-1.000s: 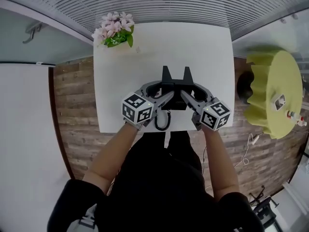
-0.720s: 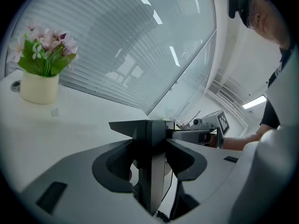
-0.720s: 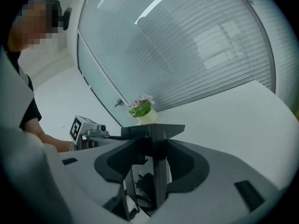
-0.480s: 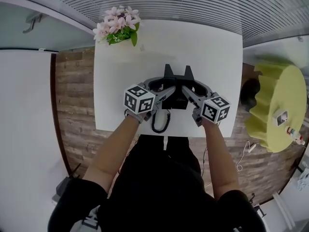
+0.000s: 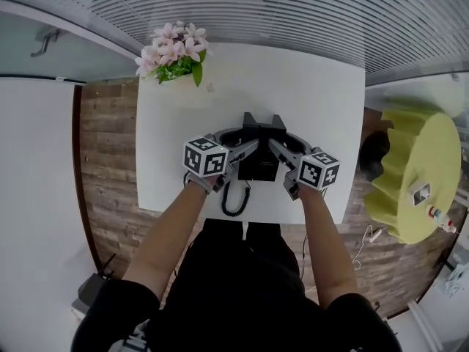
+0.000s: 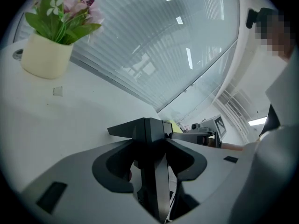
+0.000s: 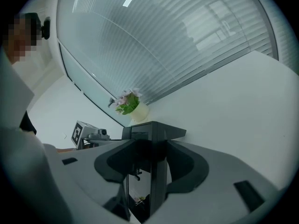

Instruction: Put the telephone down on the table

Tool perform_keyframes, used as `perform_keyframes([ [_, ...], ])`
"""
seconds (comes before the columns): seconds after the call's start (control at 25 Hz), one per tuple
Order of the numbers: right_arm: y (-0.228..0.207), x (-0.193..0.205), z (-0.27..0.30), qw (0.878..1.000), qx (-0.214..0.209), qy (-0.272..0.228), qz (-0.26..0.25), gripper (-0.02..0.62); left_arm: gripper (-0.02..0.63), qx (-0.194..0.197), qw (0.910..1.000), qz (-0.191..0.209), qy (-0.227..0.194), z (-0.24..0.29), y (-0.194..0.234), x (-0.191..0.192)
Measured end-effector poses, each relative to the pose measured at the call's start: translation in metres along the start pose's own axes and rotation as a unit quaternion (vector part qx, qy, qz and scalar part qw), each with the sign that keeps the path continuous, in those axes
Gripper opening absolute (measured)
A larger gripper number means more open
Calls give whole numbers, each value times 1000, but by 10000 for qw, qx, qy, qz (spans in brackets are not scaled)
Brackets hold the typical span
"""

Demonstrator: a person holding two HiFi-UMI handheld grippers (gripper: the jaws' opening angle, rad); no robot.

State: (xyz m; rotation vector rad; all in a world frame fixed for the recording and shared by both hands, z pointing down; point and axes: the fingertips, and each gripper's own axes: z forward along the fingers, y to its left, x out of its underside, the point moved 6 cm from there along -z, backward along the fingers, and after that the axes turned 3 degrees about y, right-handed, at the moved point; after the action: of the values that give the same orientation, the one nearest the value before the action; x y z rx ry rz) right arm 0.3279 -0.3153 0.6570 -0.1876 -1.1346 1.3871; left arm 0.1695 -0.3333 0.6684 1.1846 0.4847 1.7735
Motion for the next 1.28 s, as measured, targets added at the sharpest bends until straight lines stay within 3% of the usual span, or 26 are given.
perform_keyframes([
  [0.44, -5, -3, 3, 9998, -16, 112, 167, 216, 227, 52, 10000, -18, -15, 6, 5, -2],
  [0.72, -2, -5, -6, 9991, 348, 49, -244, 216, 241, -484, 9985, 209, -178, -1, 0, -4],
  [0.88, 11, -11, -19, 9976, 376, -113, -563, 218, 241, -980, 9923, 514, -550, -19, -4, -14],
  [1.08, 49, -20, -39, 9919, 182, -320, -1214, 216, 241, -1200, 9836, 1006, -900, -47, -36, -24],
  [1.28, 94, -36, -65, 9827, -189, -804, -1655, 216, 241, -1262, 9693, 1672, -1288, -74, -88, -42],
])
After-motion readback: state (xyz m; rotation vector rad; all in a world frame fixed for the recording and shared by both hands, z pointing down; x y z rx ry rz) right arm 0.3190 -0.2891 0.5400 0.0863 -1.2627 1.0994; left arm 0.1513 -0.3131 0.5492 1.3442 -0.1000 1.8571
